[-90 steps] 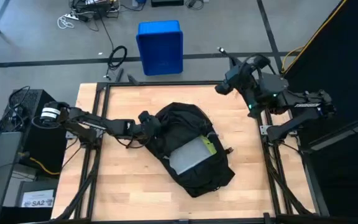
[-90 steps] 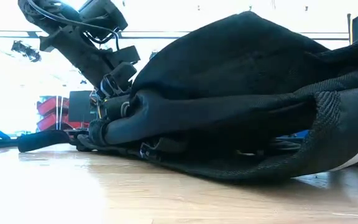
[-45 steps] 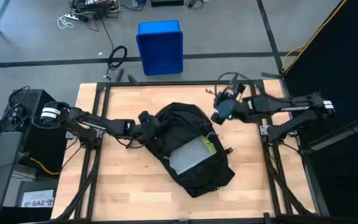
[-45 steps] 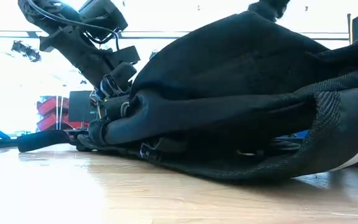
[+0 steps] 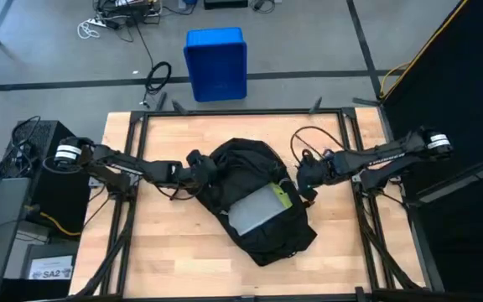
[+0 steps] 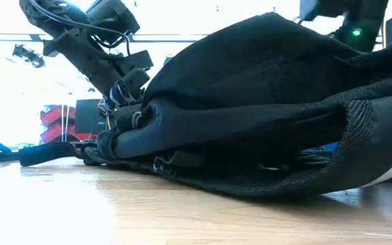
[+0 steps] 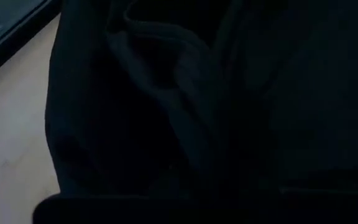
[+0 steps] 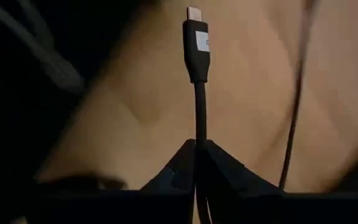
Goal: Unpack backpack
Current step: Remove the usb cable from the backpack, then remove the phone from the backpack
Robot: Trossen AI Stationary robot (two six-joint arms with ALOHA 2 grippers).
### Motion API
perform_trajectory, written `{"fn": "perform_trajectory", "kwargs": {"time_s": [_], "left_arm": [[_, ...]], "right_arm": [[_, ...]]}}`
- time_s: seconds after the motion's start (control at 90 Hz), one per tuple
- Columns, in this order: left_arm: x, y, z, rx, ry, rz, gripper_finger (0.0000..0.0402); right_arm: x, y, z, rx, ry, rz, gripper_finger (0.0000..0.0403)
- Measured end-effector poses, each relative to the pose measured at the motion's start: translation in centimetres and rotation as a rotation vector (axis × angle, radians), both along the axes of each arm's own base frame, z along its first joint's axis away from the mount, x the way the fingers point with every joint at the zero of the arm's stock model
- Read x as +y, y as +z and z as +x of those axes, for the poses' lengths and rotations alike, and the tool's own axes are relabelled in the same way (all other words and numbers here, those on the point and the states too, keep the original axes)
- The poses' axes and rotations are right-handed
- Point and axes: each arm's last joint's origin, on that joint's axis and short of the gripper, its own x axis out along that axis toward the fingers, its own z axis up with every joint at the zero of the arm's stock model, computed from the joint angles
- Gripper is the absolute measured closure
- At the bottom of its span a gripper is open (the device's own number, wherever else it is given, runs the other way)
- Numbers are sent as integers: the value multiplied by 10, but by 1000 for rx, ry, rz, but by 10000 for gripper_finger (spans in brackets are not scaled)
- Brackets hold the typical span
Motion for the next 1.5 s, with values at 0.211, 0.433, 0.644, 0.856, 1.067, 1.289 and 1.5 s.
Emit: {"fn": "perform_trajectory", "kwargs": {"time_s": [0.211,0.433,0.644,0.856,1.067,1.289,1.5], "left_arm": [[0,0,0,1,-10,-11,401],[-5,-1,0,5,-39,-28,401],[-6,-1,0,6,-45,-25,401],[-6,-1,0,6,-47,-26,401],[-6,-1,0,5,-49,-26,401],[-6,-1,0,4,-49,-26,401],[-6,-1,0,10,-60,-34,401]], "right_arm": [[-2,-24,-26,133,-210,-19,399],[-1,-34,-33,181,-203,16,353],[8,-18,-25,154,-139,53,293],[18,0,-17,92,-92,68,260],[24,-1,-12,48,-26,81,234],[44,10,28,-341,258,128,225],[60,34,60,-726,480,34,233]]}}
